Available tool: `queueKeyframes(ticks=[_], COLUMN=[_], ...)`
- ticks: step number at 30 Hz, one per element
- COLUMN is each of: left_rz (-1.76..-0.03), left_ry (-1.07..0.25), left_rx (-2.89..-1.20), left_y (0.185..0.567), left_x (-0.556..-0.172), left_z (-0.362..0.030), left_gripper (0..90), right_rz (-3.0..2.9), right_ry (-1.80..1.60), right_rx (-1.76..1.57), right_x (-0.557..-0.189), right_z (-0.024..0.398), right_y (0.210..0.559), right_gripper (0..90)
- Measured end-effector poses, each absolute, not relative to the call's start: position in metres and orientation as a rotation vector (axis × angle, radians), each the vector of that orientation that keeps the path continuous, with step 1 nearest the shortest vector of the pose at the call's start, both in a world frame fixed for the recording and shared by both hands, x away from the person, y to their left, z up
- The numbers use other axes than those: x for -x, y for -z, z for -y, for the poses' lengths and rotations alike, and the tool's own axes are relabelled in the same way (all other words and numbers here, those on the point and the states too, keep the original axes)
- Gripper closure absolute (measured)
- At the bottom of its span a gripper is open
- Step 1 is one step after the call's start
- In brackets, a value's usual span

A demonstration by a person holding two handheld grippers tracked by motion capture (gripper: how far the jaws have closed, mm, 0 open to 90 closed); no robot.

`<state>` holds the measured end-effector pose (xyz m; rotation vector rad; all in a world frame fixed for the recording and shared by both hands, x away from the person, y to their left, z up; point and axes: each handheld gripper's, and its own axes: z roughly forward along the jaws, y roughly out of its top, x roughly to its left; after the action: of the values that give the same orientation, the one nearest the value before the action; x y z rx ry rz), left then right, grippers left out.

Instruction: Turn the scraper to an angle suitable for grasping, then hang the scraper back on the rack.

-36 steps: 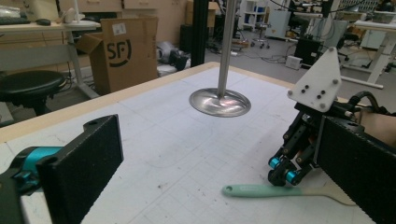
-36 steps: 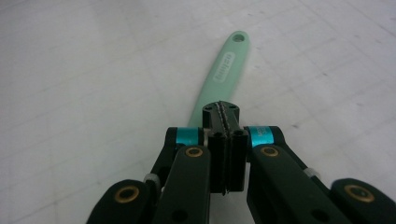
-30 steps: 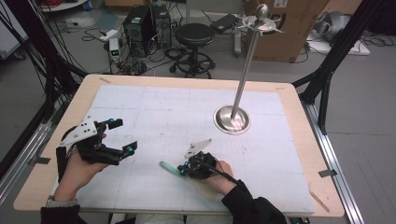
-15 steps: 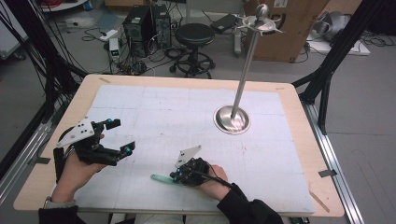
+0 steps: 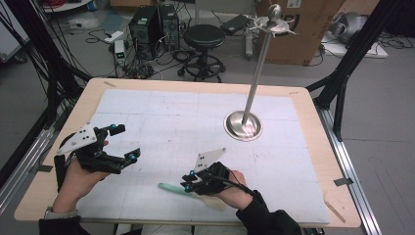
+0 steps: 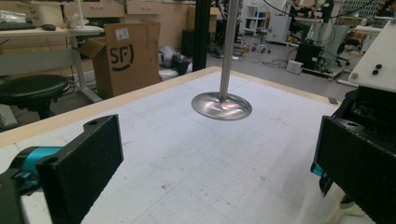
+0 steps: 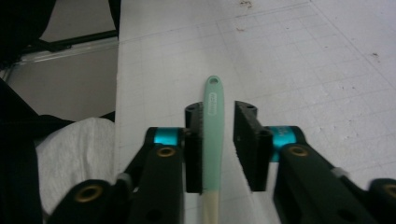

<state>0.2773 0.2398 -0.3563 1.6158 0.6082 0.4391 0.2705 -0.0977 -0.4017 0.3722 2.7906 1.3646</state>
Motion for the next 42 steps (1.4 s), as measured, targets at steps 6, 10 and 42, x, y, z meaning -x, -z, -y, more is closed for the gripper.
queueKeyframes(ticks=[6, 10, 42], left_rz=[-0.609, -0.598, -0.592], left_ry=[-0.435, -0.441, -0.413], left_rx=[-1.619, -1.615, -1.636], left_y=[0.355, 0.352, 0.353], left_x=[-0.277, -0.277, -0.282], left_z=[-0.239, -0.238, -0.233], left_gripper=[1.7, 1.8, 1.8], right_rz=[-2.817, -2.814, -2.920], right_ry=[-1.357, -1.315, -0.837], right_rx=[-0.442, -0.460, -0.441], right_x=[-0.273, -0.270, -0.266], right_z=[0.104, 0.104, 0.080], right_y=[0.397, 0.395, 0.428], right_gripper=[43.6, 25.3, 30.5])
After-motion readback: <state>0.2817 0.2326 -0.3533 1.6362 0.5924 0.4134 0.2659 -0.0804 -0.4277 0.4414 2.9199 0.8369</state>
